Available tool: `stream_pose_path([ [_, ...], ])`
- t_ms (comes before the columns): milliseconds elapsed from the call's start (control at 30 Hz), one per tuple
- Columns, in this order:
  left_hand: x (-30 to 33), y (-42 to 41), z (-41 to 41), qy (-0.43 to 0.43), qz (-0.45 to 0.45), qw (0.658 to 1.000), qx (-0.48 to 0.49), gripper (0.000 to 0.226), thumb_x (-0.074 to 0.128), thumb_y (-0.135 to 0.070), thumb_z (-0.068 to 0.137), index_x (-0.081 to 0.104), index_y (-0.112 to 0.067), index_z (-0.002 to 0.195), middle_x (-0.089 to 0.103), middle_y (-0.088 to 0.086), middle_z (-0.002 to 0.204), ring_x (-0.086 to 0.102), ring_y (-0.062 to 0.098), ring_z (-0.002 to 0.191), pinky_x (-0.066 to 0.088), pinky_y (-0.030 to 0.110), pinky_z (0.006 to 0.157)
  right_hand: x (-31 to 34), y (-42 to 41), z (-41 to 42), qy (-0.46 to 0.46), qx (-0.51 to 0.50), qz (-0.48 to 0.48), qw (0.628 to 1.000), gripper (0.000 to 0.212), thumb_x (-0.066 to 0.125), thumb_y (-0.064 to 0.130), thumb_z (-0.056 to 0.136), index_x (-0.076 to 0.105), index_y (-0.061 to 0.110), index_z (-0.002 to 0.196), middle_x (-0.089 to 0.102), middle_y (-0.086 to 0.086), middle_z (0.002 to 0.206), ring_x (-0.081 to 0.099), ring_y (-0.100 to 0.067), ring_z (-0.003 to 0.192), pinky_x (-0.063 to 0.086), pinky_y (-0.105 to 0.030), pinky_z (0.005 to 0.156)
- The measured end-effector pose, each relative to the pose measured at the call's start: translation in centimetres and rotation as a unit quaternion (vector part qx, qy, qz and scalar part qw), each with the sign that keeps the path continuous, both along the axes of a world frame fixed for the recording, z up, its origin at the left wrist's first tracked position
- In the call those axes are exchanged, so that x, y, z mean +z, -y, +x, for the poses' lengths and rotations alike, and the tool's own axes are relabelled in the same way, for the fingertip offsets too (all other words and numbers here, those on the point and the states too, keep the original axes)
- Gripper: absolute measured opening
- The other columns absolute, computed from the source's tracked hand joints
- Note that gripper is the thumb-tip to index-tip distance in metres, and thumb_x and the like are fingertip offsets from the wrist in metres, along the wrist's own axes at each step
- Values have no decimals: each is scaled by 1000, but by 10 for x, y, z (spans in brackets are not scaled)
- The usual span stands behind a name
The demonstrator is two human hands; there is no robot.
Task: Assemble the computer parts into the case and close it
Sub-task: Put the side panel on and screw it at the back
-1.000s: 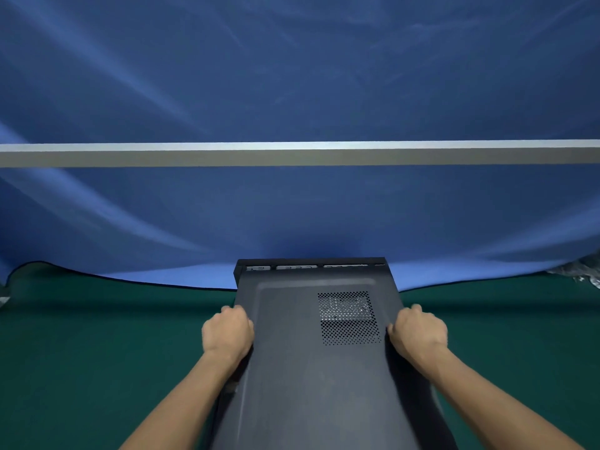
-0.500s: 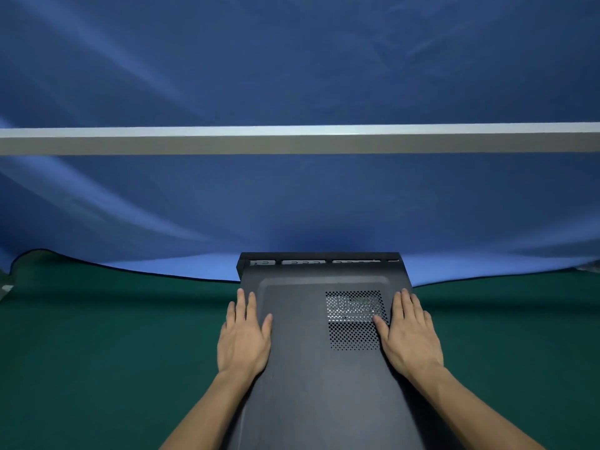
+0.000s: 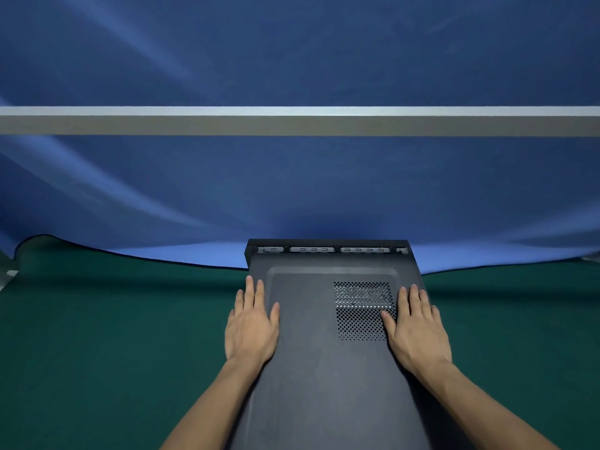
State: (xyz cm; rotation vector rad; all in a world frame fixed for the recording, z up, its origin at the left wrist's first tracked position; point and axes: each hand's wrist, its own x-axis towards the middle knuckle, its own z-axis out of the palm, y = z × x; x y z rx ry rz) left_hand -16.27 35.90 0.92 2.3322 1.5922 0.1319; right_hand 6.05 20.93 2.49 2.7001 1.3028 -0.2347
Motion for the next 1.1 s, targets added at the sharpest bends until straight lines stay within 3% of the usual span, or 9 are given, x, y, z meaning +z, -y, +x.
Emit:
stream_pose_path([
  [367, -9, -12, 13, -28, 20, 999, 7, 61, 19, -48, 99, 4, -21, 152, -9, -5, 159, 6, 22, 146, 19, 35, 116, -2, -13, 12, -6, 0, -18, 1000, 68, 7, 49, 100, -6, 6, 151, -6, -13, 160, -5, -26, 147, 8, -39, 119],
  [600, -8, -16, 15, -31, 27, 999, 8, 61, 20, -48, 99, 5, -21, 152, -9, -5, 159, 10, 23, 145, 26, 35, 112, -6, -15, 12, -1, -6, 3, 1000, 68, 5, 49, 99, -5, 7, 151, -6, -12, 160, -6, -25, 147, 7, -39, 119],
  [700, -4, -10, 16, -45, 28, 998, 16, 61, 19, -50, 99, 4, -24, 152, -9, -2, 159, 27, 30, 138, 38, 37, 103, -8, -11, 11, -19, -18, 43, 999, 69, 9, 52, 98, 0, 11, 153, -4, -7, 161, -6, -20, 147, 5, -38, 119],
  [767, -3, -8, 16, -47, 24, 998, 44, 60, 18, -53, 97, 5, -30, 151, -2, 8, 159, 43, 31, 121, 46, 37, 86, -10, -10, 12, -31, -27, 71, 997, 69, 12, 54, 98, 3, 13, 153, -2, -4, 161, -6, -18, 147, 5, -38, 119],
  [933, -11, -16, 22, -61, 46, 995, 69, 55, 21, -50, 97, 13, -35, 149, 25, 15, 147, 53, 29, 108, 44, 34, 63, -19, -18, 17, -30, -26, 86, 996, 73, 2, 51, 93, 10, 10, 152, 5, -6, 160, -2, -20, 148, 7, -39, 119],
  [1100, -13, -21, 26, -81, 53, 993, 71, 53, 24, -43, 97, 18, -33, 149, 33, 14, 137, 56, 26, 99, 36, 30, 55, -19, -39, 26, -27, -29, 79, 996, 59, 15, 35, 101, 13, 3, 151, 8, -12, 160, 2, -25, 147, 9, -44, 118],
])
